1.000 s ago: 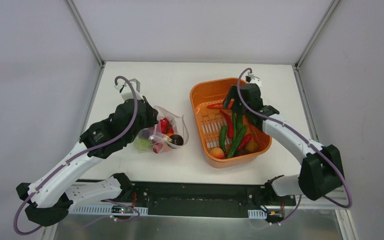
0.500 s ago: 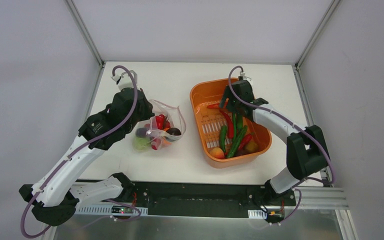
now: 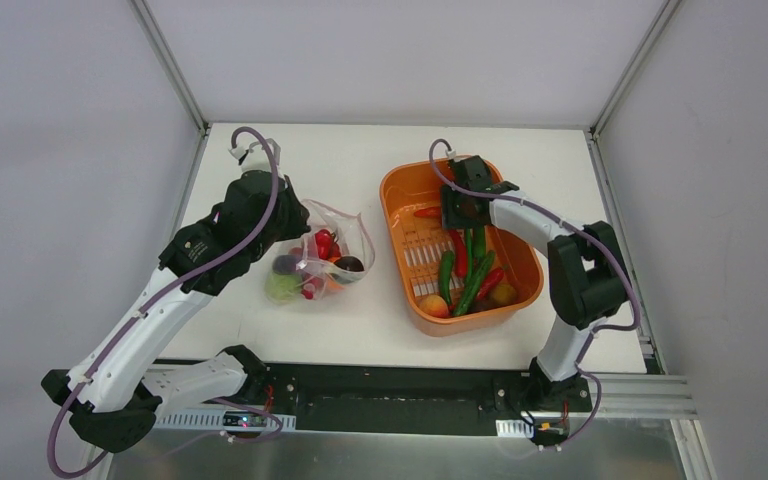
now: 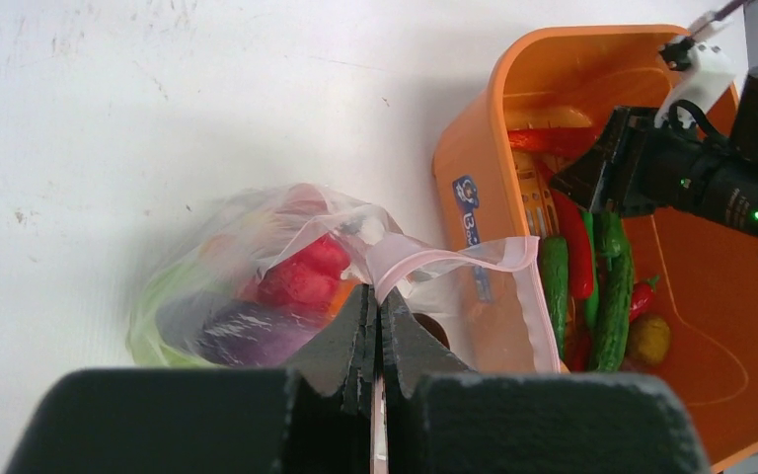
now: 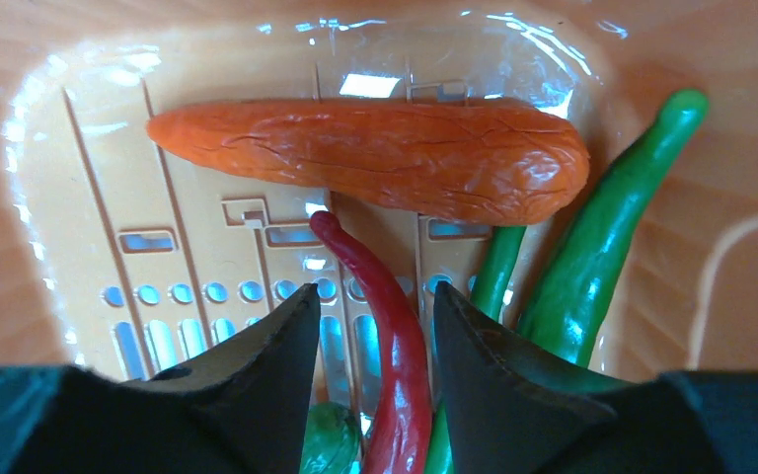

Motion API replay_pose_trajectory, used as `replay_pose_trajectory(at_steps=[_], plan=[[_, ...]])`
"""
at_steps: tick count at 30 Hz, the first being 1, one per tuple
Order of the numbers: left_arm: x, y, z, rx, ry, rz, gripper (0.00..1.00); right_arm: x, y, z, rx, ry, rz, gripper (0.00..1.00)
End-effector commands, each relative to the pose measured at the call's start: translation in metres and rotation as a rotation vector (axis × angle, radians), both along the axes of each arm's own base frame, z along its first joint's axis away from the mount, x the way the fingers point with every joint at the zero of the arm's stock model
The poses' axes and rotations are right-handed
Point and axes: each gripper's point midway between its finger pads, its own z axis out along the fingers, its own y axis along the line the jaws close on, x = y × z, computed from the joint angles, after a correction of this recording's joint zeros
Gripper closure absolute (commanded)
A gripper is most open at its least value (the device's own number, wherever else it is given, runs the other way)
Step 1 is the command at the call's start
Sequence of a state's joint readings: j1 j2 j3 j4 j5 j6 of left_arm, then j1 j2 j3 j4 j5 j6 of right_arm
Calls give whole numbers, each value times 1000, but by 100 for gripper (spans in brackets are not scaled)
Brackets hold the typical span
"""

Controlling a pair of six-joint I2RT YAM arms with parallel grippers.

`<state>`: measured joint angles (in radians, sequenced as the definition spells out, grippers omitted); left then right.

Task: Place the food in the zip-top bag and seal the zipper
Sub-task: Pick up the fake vegetable from the bin.

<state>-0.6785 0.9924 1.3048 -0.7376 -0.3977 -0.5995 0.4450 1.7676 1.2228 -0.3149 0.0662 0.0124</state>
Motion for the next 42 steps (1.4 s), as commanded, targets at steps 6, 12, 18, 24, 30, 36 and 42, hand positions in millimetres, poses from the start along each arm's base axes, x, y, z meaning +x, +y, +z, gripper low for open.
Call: replay_pose_trajectory(at_steps=[6,12,18,24,30,36,42], plan=[[1,-5,19,-46,-50,-40,100,-14,3,-1,-34,73,178,54],[0,-6,19,-46,-44,-49,100,-16,3,-10,-35,97,179,63],[-1,-8,21,-44,-42,-64,100,-13,8,-7,-16,95,184,68],[1,-13,25,-38,-34,-84,100,-19,23,22,84,56,232,78],[1,-16,30,-44,-35,-99,100,-26,36,53,176,8,269,82],[-1,-16,26,-47,-26,-101,100,-30,41,82,239,-47,266,82],[1,-22,27,-63,-32,-118,100,-40,52,148,391,-184,278,83]])
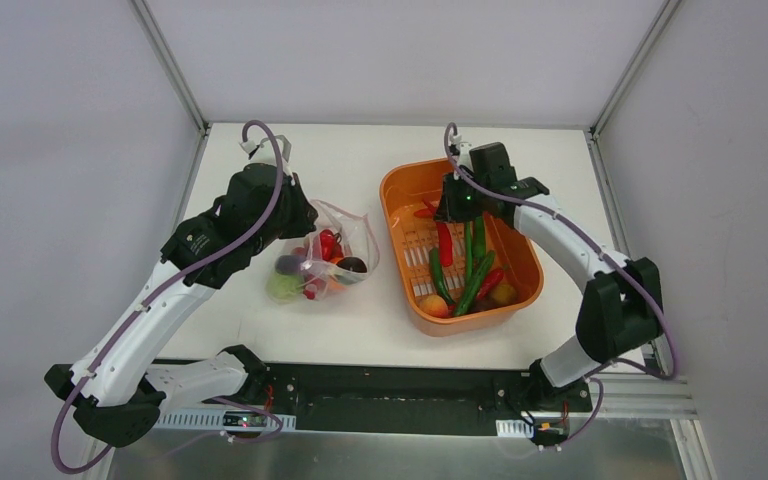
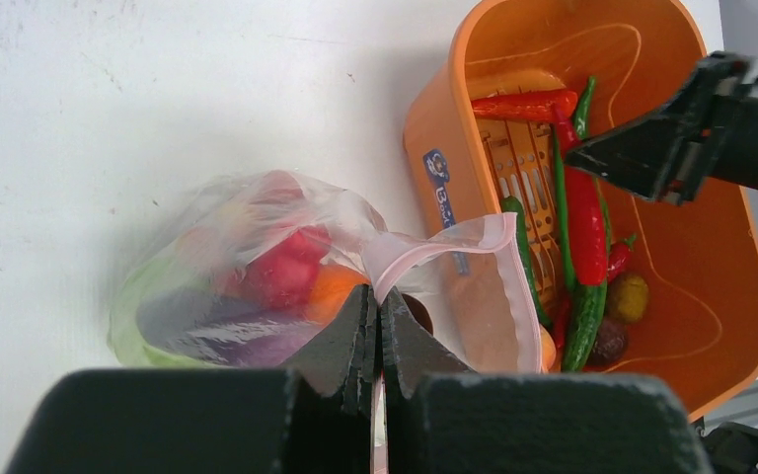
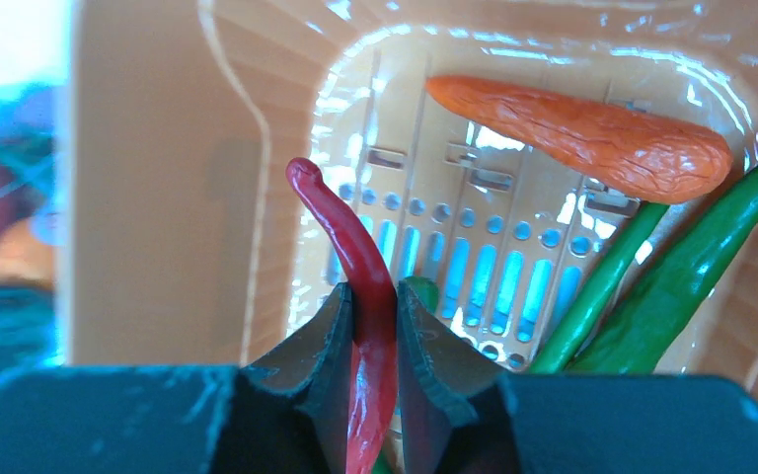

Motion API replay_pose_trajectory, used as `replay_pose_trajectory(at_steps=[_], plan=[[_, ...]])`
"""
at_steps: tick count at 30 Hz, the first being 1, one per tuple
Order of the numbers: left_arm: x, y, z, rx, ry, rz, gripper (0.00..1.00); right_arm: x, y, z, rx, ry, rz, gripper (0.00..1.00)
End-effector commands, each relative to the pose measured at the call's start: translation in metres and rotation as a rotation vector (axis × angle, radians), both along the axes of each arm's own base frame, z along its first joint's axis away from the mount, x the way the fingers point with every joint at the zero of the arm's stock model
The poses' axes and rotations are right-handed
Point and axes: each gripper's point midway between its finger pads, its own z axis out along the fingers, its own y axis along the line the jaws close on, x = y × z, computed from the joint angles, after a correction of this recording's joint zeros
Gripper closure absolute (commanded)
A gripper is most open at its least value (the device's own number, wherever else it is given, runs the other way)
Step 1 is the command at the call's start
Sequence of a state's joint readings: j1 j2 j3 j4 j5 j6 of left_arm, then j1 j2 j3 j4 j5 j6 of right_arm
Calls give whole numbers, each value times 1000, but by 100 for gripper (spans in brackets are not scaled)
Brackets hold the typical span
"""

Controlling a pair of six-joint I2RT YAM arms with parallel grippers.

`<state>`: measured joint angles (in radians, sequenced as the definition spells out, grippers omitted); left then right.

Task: Place the food in the zip-top bag and seal the zipper
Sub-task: Pick up the fake vegetable from the bin, then place the fake vegetable in the zipper food storage bag.

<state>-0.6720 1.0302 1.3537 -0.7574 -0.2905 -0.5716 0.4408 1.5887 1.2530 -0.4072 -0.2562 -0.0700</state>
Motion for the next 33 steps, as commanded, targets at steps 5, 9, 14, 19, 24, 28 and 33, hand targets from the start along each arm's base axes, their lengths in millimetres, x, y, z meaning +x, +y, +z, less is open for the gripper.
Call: replay_pose_trajectory(at_steps=[5,9,14,19,24,28,33], plan=[[6,-10,25,-61,-65,-35,100,-26,24,146,412,-275,14,83],[9,-14,27,-72,-73,-43,100,-51,34,191,590,-342,86,83],[9,-21,26,-84,-61,-66,100,-78,46,223,714,-397,203,83],[9,-22,26,-91,-62,-70,100,-108,71,234,727,-448,345,83],[8,-25,27,-101,-58,-84,100,-124,101,234,690,-565,404,83],[6,-26,24,-103,-48,-92,100,-120,125,229,640,-672,400,86],[5,-29,26,-113,-50,-110,100,-111,144,236,618,-804,395,87]])
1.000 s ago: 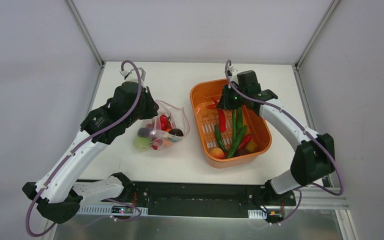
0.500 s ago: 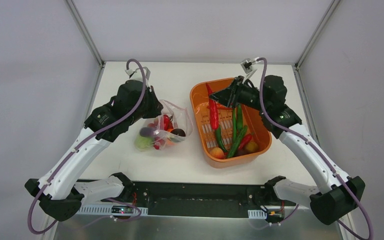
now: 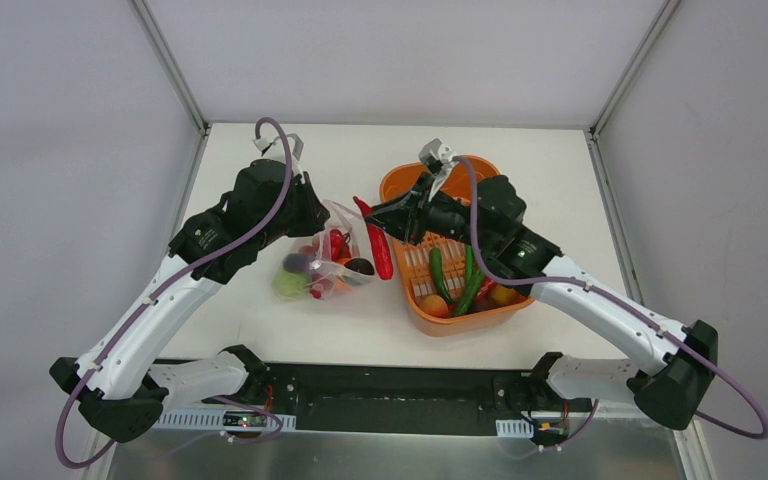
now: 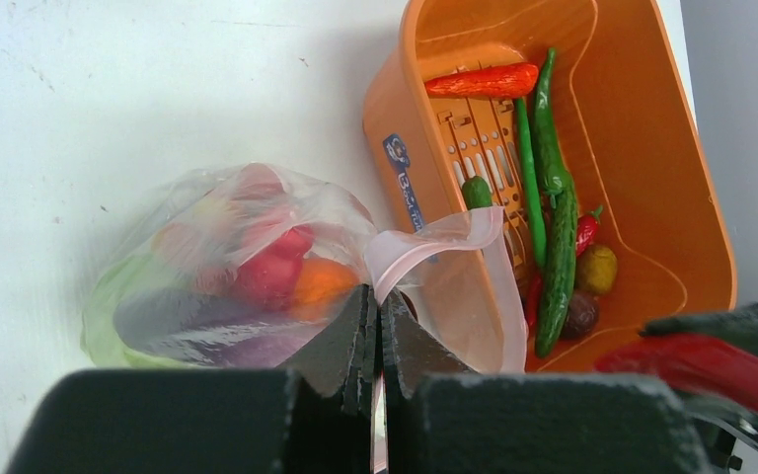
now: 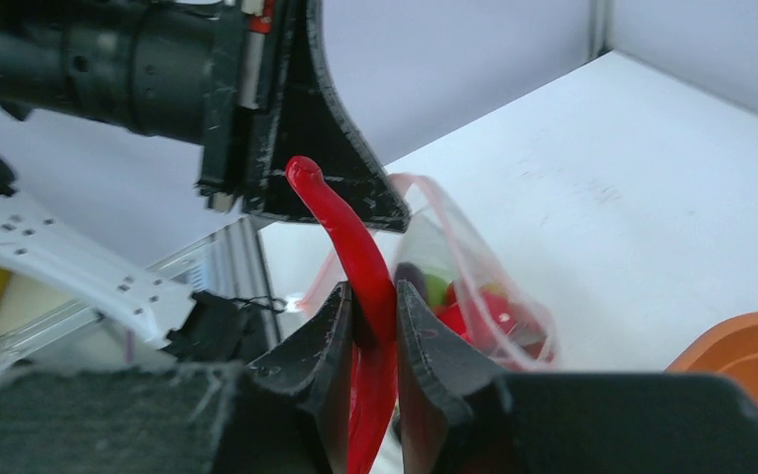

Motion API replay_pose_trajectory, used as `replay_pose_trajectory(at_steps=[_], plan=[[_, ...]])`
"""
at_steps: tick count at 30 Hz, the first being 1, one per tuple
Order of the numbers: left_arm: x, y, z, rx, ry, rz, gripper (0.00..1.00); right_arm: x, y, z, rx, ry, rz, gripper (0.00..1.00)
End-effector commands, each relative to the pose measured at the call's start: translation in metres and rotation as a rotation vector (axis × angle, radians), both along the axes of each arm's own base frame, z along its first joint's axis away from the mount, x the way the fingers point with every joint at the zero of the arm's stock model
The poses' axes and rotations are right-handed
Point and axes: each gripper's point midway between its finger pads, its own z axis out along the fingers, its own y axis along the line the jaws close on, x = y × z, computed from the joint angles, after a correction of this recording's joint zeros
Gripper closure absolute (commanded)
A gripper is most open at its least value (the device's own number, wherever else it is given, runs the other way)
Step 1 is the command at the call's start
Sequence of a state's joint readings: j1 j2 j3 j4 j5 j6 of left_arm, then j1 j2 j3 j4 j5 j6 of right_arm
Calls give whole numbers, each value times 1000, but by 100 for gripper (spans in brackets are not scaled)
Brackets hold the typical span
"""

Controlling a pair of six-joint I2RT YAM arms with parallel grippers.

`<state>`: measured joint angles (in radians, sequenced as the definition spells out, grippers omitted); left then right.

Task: Place the food in the zip-top bag and seal the zipper
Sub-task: Place the fake vegetable in the zipper food storage bag.

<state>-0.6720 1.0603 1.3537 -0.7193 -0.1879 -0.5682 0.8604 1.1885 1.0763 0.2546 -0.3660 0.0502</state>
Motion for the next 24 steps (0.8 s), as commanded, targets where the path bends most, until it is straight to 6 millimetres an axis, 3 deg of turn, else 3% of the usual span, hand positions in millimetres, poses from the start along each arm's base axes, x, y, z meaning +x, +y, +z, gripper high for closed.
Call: replay_pose_trajectory(at_steps=[1,8,11,15,24], plan=[[4,-7,29,-75,-72,-24,100,26,9,22,50,-202,-117,87],[1,-9,34,-97,-80,-41,100,42,36,-13,45,-249,-142,86],[-1,-5,37,-100,-91,-26,100,29,46,-26,42,-291,-81,84],[-2,3,36,-95,-103,5,100,11,43,-44,37,-364,-13,82],[2,-1,34,-104,-99,6,100,-8,39,-57,-19,-409,85,76]])
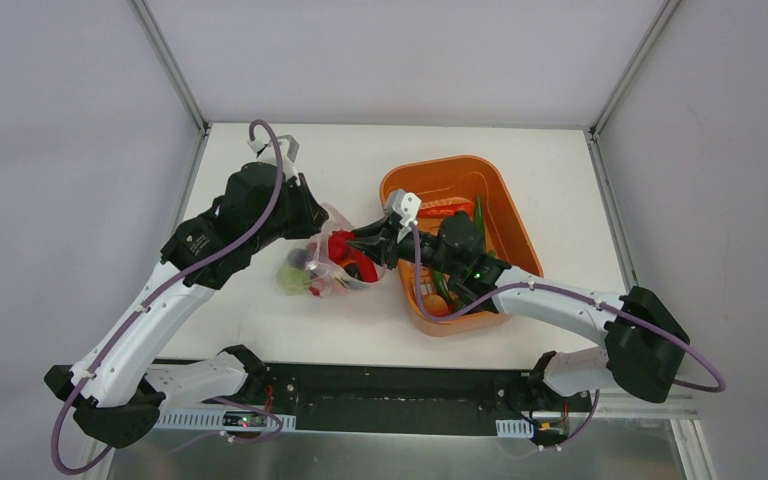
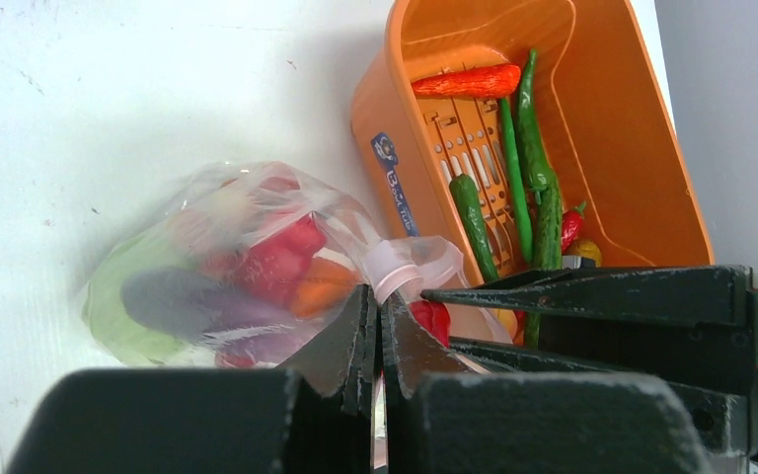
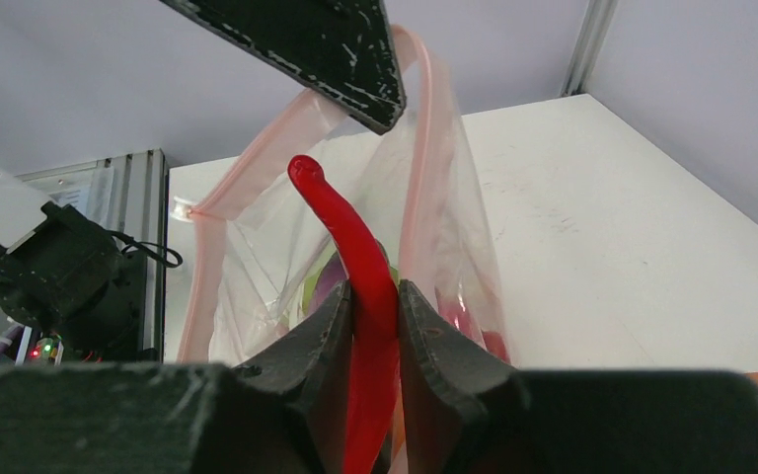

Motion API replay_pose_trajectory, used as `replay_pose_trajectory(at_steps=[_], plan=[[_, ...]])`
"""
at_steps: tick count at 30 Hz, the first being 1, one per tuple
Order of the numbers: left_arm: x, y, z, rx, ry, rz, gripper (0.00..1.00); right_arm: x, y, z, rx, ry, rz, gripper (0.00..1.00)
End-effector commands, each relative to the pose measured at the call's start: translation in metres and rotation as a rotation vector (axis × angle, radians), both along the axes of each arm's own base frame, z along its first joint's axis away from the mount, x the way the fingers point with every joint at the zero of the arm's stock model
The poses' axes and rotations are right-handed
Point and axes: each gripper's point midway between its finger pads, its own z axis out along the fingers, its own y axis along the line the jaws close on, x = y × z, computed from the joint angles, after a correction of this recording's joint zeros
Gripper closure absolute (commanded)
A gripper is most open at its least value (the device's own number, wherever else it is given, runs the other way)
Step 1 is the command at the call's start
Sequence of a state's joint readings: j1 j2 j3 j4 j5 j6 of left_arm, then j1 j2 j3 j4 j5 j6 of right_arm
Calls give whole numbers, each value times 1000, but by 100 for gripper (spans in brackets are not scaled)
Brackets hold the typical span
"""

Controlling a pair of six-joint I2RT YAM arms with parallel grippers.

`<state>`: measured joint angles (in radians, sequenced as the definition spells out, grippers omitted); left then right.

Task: Place the food in the zip-top bag and seal the zipper
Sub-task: Place the fake vegetable in the zipper food storage bag.

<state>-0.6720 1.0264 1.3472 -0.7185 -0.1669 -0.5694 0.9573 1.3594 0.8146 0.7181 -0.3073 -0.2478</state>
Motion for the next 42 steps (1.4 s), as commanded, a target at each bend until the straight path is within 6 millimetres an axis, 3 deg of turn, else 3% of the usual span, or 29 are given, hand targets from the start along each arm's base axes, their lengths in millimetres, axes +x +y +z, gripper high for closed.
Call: replay_pose_trajectory(at_steps=[1,5,13,17,24,30,36,38,42], plan=[[10,-3,27,-77,-81,22,100,-16,-1,31,28,-106,79,75],[11,-2,24,-65,-75,28,100,-22,-4,40,25,-119,95,74],[15,-8,21,-62,-63,18,100,-13,-19,65,68,-135,-15,74],[16,-13,23,-72,-61,0,100,-14,-10,51,-3,-80,20,75],[13,-14,29,-87,-68,-13,100,19,1,24,-111,4,-97,75],[10,-10,33,-96,-84,-4,100,31,1,4,-202,4,-141,70],[11,-15,33,-100,-76,-20,100,27,6,2,-257,51,-113,54],[12,-16,32,-99,-74,-23,100,24,7,5,-250,58,-98,54],[12,-15,32,-96,-73,-20,100,-4,7,12,-249,48,39,62]])
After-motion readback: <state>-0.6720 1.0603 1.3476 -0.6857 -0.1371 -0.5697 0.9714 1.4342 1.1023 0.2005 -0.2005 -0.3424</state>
